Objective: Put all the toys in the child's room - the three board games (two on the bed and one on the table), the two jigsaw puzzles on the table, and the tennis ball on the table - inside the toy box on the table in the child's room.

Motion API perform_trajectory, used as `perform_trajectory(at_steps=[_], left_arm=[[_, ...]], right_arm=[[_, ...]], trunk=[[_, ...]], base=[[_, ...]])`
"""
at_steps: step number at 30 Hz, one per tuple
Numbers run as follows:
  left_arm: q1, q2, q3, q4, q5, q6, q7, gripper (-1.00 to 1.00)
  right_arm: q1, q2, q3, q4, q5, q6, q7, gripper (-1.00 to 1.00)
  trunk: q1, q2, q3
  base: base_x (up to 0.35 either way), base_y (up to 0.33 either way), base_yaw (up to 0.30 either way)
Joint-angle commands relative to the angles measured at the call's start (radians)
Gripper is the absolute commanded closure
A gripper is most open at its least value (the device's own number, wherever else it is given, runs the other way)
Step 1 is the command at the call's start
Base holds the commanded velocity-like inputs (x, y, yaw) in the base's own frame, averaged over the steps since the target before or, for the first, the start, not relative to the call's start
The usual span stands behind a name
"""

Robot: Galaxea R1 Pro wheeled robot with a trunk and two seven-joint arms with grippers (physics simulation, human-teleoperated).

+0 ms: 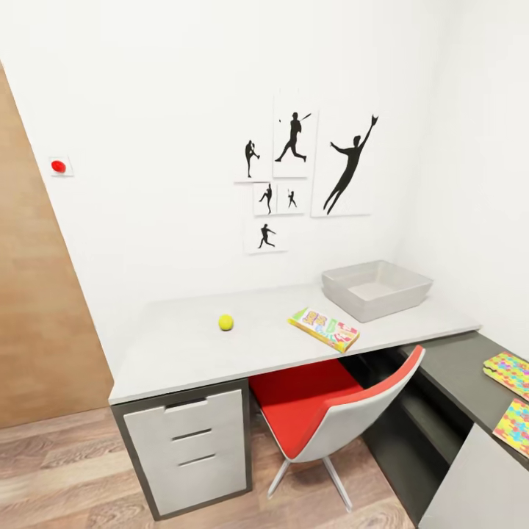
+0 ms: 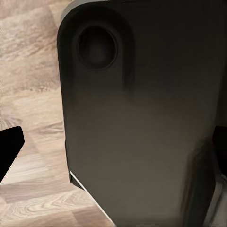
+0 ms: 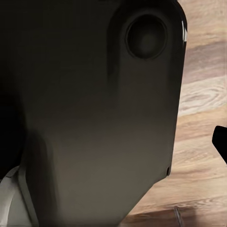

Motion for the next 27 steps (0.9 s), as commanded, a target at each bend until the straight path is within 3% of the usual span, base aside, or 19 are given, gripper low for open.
perform_trajectory(at_steps=[1, 27], left_arm=[[0.000, 0.000, 0.000, -0.001, 0.000, 0.000, -0.001, -1.00], [-0.002, 0.008, -0.001, -0.002, 0.000, 0.002, -0.003, -1.00]], right_arm=[[0.000, 0.000, 0.000, -0.001, -0.001, 0.000, 0.000, -1.00], [0.000, -0.002, -0.002, -0.001, -0.005, 0.001, 0.000, -1.00]], trunk=[[-0.004, 0.007, 0.002], [-0.104, 0.189, 0.084]], base=[[0.000, 0.000, -0.224], [0.000, 0.000, -0.274]])
